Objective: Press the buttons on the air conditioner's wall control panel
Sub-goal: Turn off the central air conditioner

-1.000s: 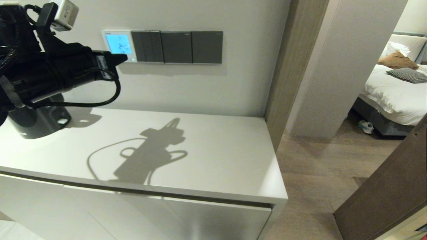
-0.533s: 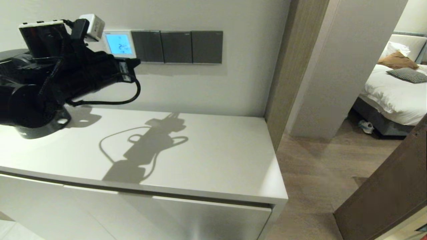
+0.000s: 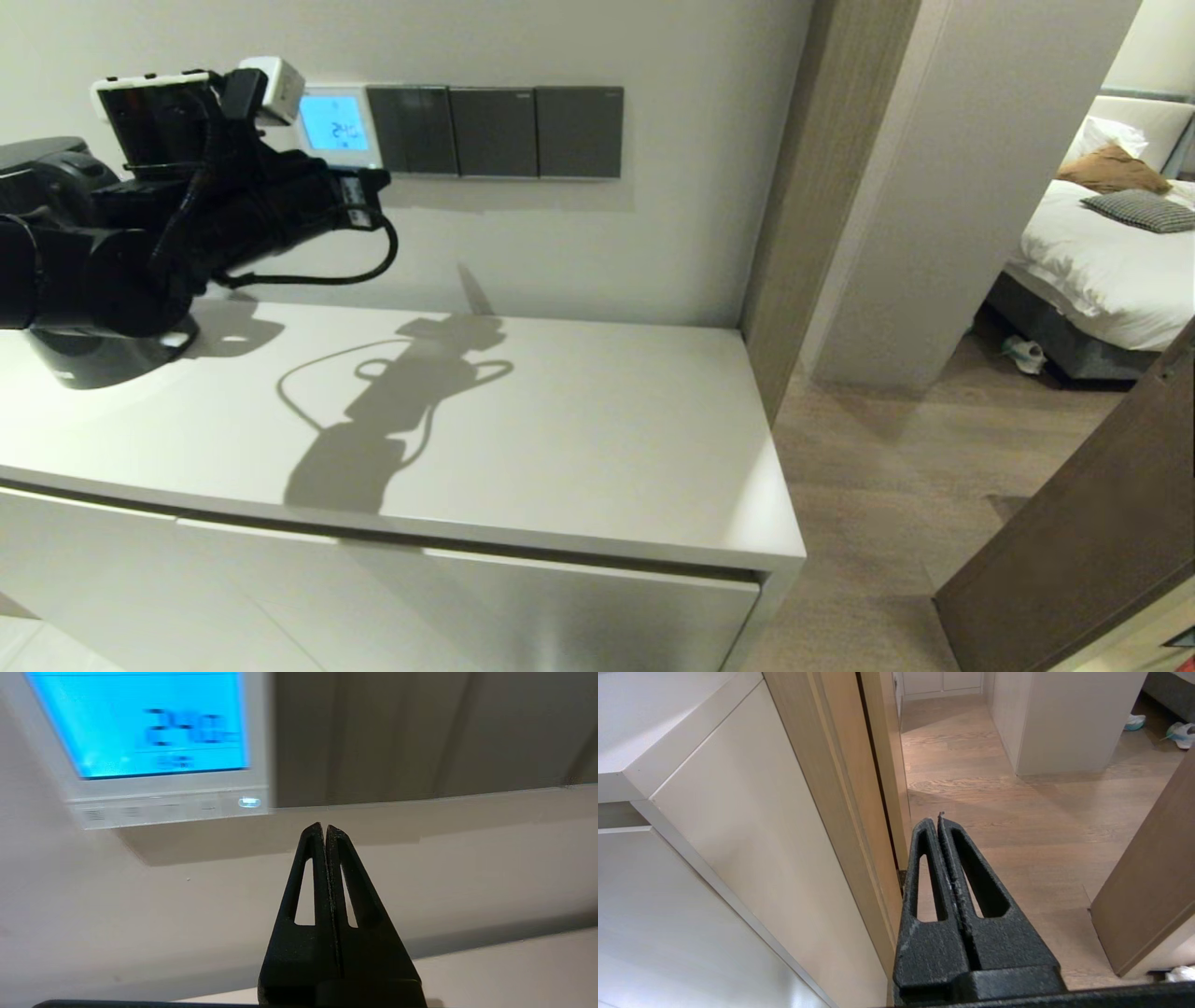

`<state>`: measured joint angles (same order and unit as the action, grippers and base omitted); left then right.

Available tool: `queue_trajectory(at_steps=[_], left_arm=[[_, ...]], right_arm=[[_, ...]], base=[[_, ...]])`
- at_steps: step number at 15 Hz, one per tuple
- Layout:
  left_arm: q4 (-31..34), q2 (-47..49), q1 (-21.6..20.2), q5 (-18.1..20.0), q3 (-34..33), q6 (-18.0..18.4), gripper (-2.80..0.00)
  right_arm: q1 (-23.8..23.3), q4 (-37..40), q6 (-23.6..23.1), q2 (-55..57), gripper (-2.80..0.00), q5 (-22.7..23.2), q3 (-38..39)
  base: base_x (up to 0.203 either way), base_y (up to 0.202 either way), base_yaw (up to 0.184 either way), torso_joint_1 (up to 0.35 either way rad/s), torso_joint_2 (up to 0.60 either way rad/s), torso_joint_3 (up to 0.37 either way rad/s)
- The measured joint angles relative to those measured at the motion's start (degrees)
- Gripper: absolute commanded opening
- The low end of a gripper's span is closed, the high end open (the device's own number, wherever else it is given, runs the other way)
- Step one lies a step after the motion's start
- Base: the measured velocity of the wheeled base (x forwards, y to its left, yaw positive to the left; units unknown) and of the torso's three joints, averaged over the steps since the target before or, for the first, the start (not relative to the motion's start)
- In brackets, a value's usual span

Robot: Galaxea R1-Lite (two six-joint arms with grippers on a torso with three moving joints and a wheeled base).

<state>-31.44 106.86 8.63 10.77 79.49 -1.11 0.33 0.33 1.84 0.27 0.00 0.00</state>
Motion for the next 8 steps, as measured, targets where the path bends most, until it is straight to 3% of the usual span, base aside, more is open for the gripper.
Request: queue_trajectory(at_steps=[8], left_arm=[[0.18,1.56,-1.35,-2.04,2.33,0.06,-2.8]], right_arm=[[0.0,0.02,-0.02,0.0,-2.8,0.02,0.0]], base=[[0.0,0.0,0.0,0.0,0.0,0.0]])
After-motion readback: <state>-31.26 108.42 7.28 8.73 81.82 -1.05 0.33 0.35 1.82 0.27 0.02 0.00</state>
